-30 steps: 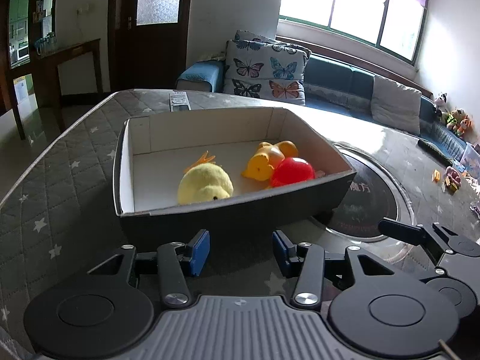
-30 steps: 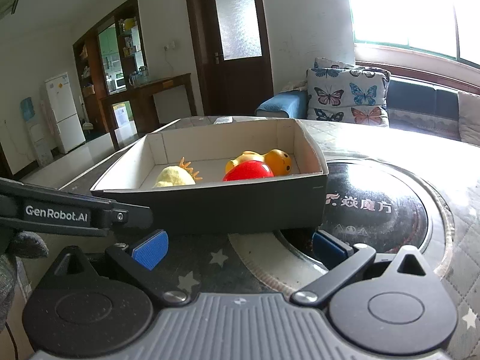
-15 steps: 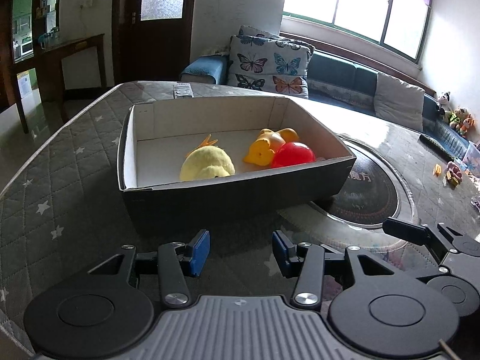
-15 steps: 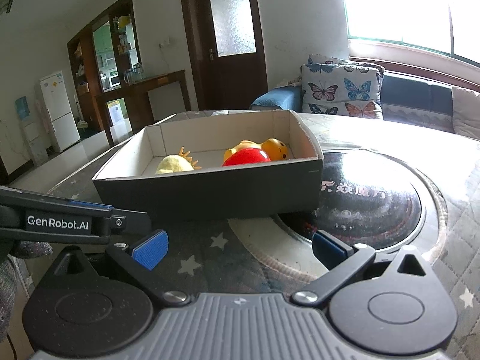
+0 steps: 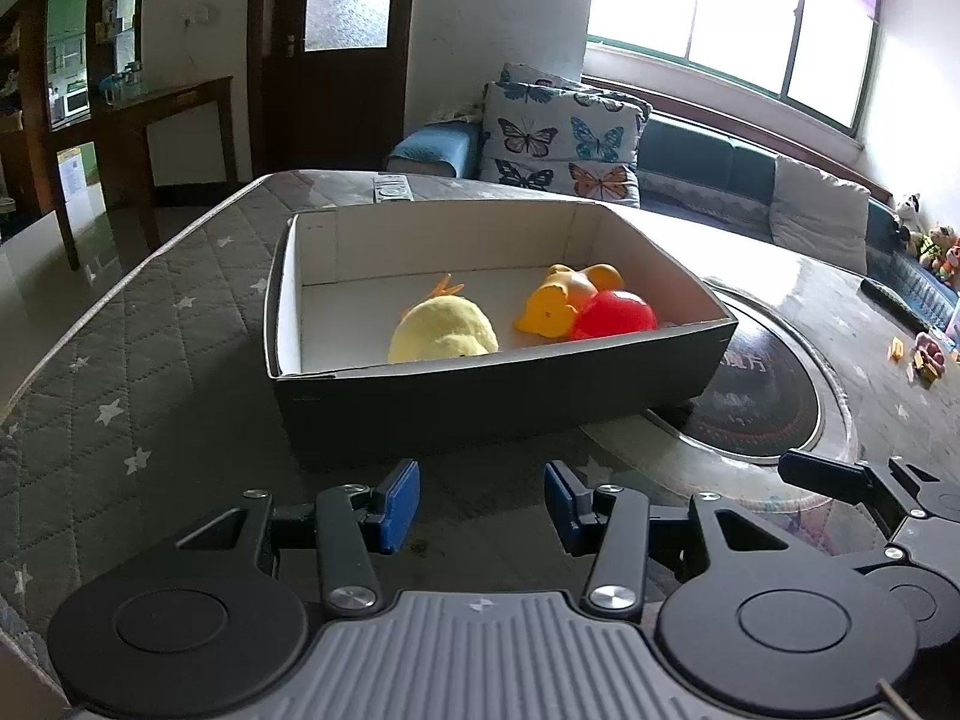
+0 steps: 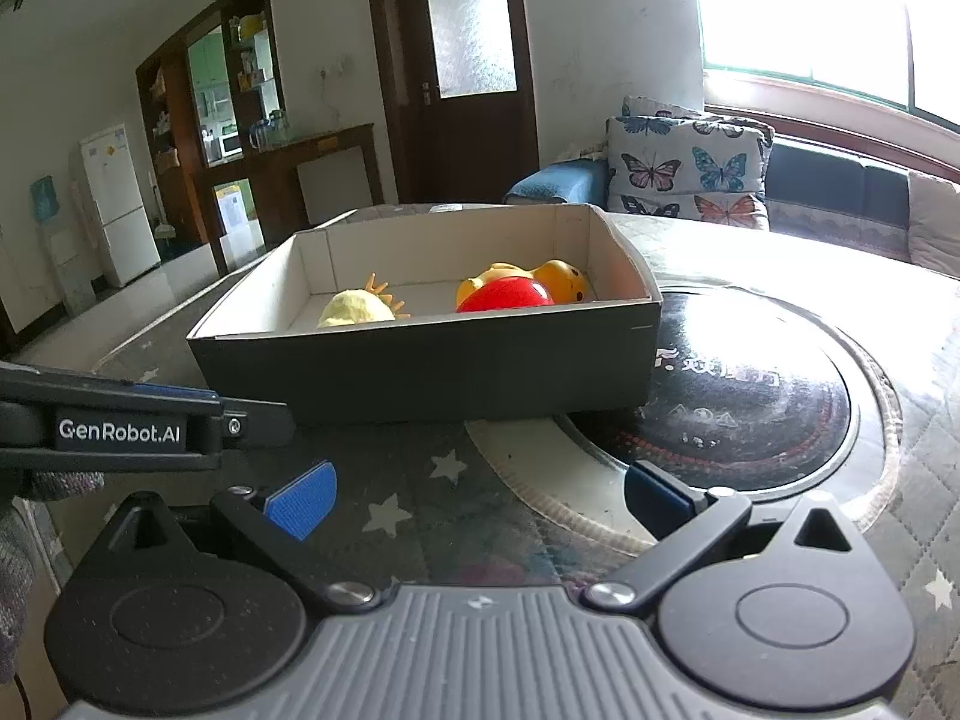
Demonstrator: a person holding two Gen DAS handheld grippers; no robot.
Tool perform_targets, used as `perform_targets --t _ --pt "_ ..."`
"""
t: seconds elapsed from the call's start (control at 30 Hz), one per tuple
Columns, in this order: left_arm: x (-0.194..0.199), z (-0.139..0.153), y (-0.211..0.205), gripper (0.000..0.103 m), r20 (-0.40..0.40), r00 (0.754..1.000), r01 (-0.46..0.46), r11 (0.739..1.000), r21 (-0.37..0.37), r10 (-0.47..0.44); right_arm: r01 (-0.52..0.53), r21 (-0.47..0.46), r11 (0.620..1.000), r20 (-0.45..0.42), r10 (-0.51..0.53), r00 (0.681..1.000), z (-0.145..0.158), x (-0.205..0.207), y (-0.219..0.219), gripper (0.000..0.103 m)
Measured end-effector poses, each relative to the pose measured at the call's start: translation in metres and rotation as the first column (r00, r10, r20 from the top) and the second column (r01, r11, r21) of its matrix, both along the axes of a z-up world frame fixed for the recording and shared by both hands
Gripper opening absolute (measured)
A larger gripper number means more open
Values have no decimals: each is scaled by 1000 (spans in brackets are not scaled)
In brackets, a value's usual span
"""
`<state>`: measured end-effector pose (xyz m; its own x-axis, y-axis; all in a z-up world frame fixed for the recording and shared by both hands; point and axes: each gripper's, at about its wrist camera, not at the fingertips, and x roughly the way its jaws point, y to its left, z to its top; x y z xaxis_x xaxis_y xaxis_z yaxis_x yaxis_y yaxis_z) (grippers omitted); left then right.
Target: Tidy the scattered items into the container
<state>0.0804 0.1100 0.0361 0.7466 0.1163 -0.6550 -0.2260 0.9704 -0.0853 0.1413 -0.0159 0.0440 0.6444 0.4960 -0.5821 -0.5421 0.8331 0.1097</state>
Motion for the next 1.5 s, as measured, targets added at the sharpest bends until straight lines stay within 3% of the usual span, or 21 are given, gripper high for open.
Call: perform_targets --t 1.5 --pt "28 17 18 49 40 998 -56 996 71 53 -50 -81 995 -22 49 999 13 45 32 103"
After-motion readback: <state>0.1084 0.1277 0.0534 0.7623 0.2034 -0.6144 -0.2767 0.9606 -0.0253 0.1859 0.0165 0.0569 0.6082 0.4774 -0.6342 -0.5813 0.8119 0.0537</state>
